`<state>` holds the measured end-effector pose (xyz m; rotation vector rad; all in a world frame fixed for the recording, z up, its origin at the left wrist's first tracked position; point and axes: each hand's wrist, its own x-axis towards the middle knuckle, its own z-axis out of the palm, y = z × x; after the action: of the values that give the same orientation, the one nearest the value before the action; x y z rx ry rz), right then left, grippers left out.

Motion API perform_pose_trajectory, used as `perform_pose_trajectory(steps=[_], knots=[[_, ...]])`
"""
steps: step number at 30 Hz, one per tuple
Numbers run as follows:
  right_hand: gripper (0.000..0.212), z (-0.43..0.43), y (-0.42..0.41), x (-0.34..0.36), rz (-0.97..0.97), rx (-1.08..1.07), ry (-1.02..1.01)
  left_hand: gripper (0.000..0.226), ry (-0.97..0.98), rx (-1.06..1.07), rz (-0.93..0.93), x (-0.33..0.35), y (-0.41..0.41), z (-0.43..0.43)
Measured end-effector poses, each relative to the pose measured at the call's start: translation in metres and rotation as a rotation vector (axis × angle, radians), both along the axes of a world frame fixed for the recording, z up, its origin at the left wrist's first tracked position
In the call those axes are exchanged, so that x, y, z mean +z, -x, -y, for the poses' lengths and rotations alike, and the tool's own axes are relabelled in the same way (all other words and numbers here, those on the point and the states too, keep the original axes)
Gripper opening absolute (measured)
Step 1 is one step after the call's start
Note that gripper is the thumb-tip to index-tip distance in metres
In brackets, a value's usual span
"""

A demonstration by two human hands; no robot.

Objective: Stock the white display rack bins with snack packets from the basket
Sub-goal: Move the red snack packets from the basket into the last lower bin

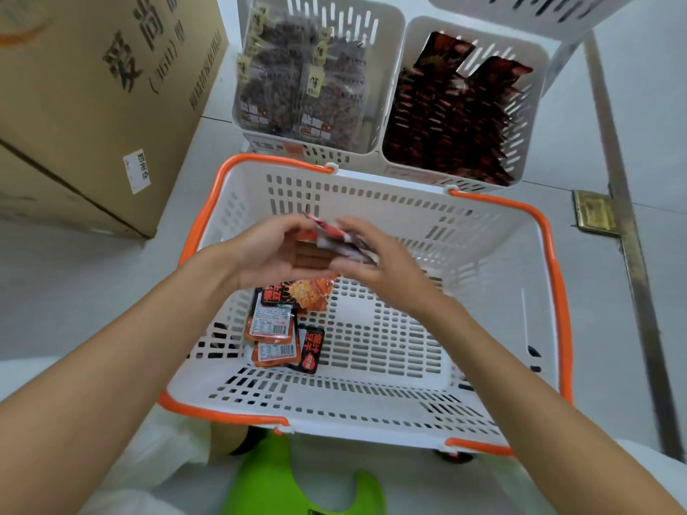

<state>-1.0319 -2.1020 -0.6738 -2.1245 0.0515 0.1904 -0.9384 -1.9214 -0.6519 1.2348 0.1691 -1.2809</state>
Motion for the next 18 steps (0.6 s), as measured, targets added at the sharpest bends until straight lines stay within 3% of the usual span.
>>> perform_pose_trajectory(steps=[2,4,7,8,10,12,14,16,18], knots=[[0.059,-0.011,0.001,-0.013,-0.023,0.004,-0.029,0.073,0.072,-0.213,0.019,0.007,0.002,0.002],[0.047,-0.014,-0.001,-0.02,-0.049,-0.141,-0.174,0.082,-0.084,-0.304,0.217,0.009,0.003,0.001],[0.028,-0.019,-0.007,-0.034,-0.162,-0.289,-0.392,0.074,-0.457,-0.134,0.544,-0.01,0.002,-0.003],[0.029,-0.023,-0.009,-0.038,-0.207,-0.285,-0.455,0.073,-0.425,-0.114,0.527,-0.017,0.002,-0.007],[0.045,-0.029,-0.015,-0.049,-0.32,-0.203,-0.549,0.044,-0.301,-0.017,0.391,-0.037,0.005,-0.014],[0.077,-0.028,-0.022,-0.068,-0.417,-0.057,-0.368,0.018,-0.422,0.171,0.531,-0.052,0.005,-0.027],[0.095,-0.026,-0.028,-0.097,-0.45,0.054,0.043,0.015,-0.579,0.264,0.744,-0.061,0.003,-0.038],[0.102,-0.032,-0.03,-0.127,-0.419,0.082,0.318,0.017,-0.57,0.29,0.808,-0.063,0.004,-0.042],[0.1,-0.045,-0.032,-0.153,-0.364,0.11,0.449,0.021,-0.558,0.31,0.822,-0.064,0.005,-0.04]])
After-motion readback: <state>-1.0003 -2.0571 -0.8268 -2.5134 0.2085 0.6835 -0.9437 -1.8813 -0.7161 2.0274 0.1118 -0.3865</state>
